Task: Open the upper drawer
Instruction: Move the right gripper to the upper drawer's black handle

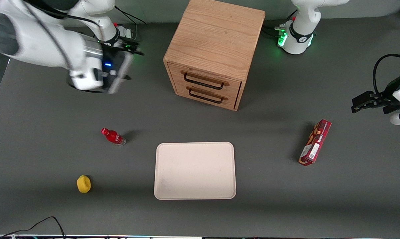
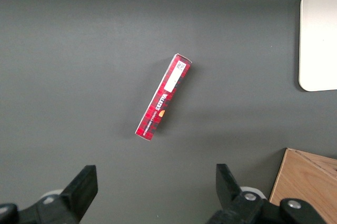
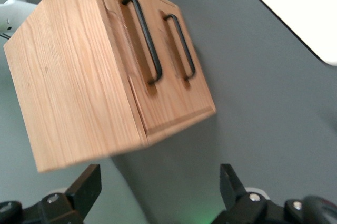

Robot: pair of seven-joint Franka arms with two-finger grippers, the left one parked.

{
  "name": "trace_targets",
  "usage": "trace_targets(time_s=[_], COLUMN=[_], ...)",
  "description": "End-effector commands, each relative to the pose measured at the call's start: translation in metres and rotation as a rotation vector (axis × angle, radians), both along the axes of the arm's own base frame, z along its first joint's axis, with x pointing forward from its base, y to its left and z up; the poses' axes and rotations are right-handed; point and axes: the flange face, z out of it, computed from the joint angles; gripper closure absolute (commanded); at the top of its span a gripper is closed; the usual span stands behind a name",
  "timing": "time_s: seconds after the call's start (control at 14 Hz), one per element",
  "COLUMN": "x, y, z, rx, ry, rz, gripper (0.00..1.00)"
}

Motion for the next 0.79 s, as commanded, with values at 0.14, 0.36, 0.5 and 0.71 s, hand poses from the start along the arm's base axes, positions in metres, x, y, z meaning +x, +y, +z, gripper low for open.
trace_targets(time_s=[0.14,0.36,0.5,0.71], x=[0.014,0.018,0.015,0.010], y=[0.075,0.109,0.129,0.145], z=[-0.066,-0.110,-0.134,-0.160], rx=[0.067,0.081,0.090,0.066], ry=[0.026,0.005,-0.008,0.003], rz=[0.082,0.102,0.111,0.061], gripper=[0.00,0.00,0.00,0.00])
